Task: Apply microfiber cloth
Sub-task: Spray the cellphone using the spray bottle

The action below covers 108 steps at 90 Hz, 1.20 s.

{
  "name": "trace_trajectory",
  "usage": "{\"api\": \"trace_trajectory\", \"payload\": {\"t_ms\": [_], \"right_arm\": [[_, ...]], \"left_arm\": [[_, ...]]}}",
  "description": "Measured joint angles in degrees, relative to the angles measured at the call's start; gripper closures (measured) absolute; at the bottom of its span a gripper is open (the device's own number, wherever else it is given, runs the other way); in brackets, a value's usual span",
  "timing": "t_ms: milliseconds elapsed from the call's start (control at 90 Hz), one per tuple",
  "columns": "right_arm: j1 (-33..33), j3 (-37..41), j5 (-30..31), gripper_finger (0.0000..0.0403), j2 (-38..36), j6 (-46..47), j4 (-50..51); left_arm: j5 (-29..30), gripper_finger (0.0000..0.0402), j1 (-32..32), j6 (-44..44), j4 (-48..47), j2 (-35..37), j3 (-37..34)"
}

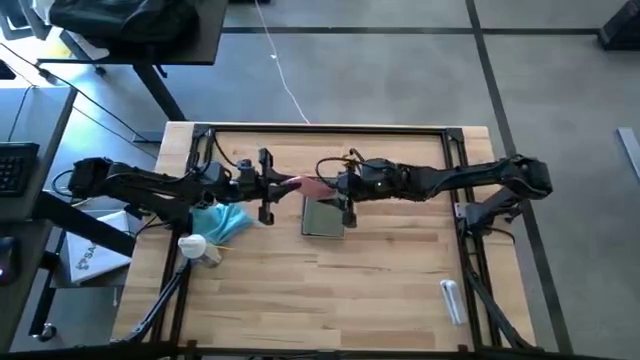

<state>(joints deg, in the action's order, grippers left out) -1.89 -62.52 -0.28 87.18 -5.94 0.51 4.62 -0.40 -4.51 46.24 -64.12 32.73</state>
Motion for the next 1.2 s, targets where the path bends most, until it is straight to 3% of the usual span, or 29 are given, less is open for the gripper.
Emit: {"api": "trace_trajectory", "payload": {"t_ms": [411,611,1200], "right_arm": [[-0.39,0.0,-4.8,0.0373,0.0,2.53,3.42],[-0.37,-0.02,-4.82,0.0394,-0.02,4.7,5.88],[-0.37,-3.31,-4.94,0.0315,0.09,5.5,5.79]], "left_arm": [[-1.17,0.0385,0.0,4.93,0.27,-4.75,0.47],[-1.72,0.0385,-0.04,4.92,-0.13,-6.38,1.7],[-2.61,0.0385,-0.42,5.05,-5.22,-6.5,2.19]]}}
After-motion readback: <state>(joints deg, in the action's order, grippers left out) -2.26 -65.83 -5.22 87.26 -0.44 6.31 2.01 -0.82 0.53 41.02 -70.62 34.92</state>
